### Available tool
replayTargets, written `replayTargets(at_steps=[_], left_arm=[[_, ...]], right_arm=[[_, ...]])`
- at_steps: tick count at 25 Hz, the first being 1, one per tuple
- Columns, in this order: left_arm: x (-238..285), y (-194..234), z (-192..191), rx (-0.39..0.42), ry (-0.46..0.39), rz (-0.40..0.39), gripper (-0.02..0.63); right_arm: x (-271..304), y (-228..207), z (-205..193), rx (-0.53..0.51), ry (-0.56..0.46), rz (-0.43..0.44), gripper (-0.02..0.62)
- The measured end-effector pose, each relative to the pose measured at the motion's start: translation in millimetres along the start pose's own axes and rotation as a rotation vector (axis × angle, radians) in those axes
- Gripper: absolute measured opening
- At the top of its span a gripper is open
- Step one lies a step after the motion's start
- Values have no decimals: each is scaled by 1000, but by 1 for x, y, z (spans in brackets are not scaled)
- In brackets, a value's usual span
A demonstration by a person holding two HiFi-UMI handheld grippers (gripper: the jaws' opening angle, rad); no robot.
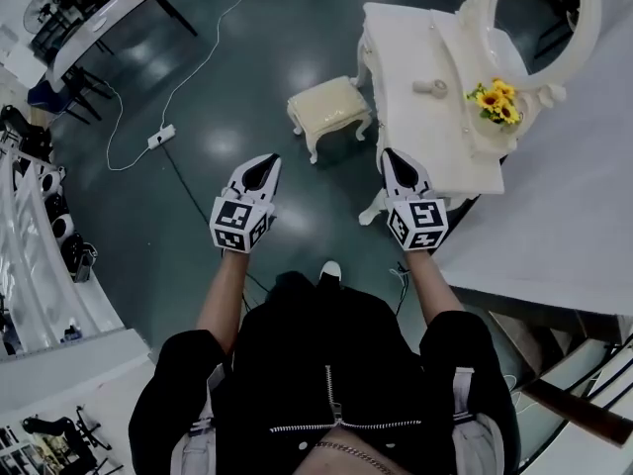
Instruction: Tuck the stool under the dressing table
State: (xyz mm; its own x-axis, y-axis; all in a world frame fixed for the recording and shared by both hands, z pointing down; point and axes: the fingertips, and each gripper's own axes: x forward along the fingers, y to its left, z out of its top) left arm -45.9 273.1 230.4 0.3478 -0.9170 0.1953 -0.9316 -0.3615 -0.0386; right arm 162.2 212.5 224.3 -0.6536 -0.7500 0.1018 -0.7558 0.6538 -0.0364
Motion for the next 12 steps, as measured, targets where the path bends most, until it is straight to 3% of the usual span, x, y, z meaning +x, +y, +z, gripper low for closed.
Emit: replayTargets(at_steps=[12], left_arm=[[76, 69, -8, -38, 17, -7, 21]], right_arm=[[99, -24, 1, -15, 25, 10, 6]])
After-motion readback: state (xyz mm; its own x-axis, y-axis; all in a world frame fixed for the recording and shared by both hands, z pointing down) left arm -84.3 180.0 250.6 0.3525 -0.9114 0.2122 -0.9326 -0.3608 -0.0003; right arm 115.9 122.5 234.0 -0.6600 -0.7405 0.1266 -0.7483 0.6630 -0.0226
